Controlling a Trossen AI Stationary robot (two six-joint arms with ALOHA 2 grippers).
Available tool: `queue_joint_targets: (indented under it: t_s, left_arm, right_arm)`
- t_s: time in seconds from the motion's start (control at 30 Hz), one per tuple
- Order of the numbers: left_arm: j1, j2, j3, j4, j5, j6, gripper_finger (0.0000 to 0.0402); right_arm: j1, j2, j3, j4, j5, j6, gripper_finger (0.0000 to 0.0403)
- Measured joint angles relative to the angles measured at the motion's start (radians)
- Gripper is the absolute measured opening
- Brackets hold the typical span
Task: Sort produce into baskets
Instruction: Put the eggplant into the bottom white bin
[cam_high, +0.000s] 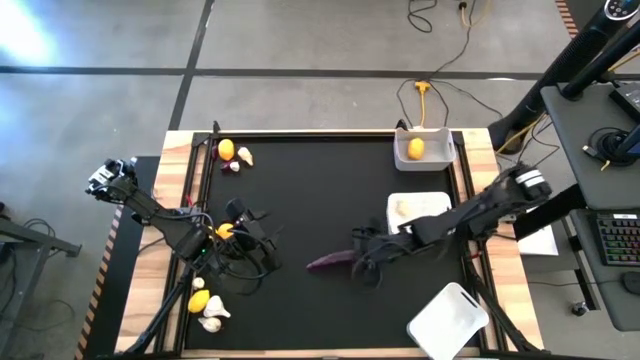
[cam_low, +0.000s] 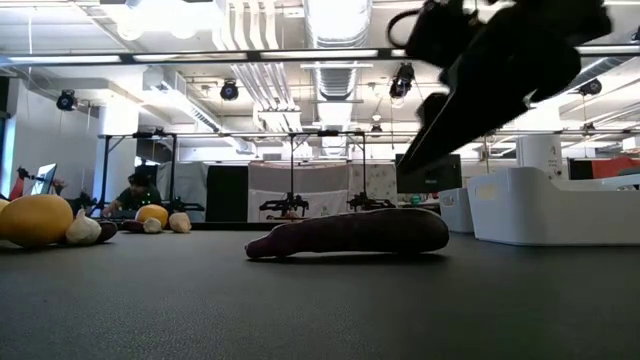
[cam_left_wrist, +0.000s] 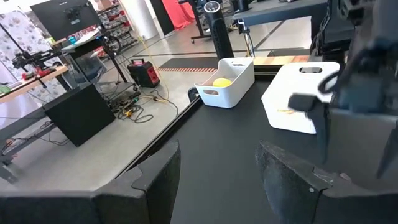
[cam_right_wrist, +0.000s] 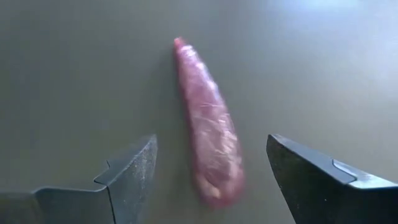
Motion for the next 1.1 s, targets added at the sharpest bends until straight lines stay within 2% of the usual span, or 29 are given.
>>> queue_joint_targets:
  t_s: [0.07, 0.23, 0.37, 0.5, 0.67, 0.97, 1.1]
  left_arm:
    - [0.000, 0.000, 0.000, 0.001, 0.000, 0.000, 0.0193]
    - [0.000, 0.000, -0.002, 0.000, 0.000, 0.000, 0.0193]
    - [0.000, 0.000, -0.007, -0.002, 0.001, 0.000, 0.0193]
    - [0.000, 0.000, -0.008, -0.002, 0.001, 0.000, 0.0193]
    - [0.000, 0.000, -0.008, -0.001, 0.001, 0.004, 0.0193]
    - [0.000, 0.000, -0.013, -0.004, 0.001, 0.009, 0.0193]
    - [0.000, 0.000, -0.014, -0.004, 0.001, 0.012, 0.0193]
  right_arm:
    - [-0.012, 0.059, 0.032, 0.000, -0.042, -0.029, 0.0290]
    - [-0.040, 0.179, 0.134, -0.025, -0.051, -0.088, 0.0299]
    - [-0.058, 0.262, 0.226, -0.120, -0.067, -0.138, 0.0311]
    - [-0.058, 0.331, 0.310, -0.220, -0.107, -0.168, 0.0305]
    - [-0.058, 0.386, 0.381, -0.288, -0.124, -0.171, 0.0266]
    - [-0.057, 0.382, 0.396, -0.339, -0.136, -0.173, 0.0177]
    - [-0.048, 0.358, 0.421, -0.385, -0.219, -0.176, 0.0155]
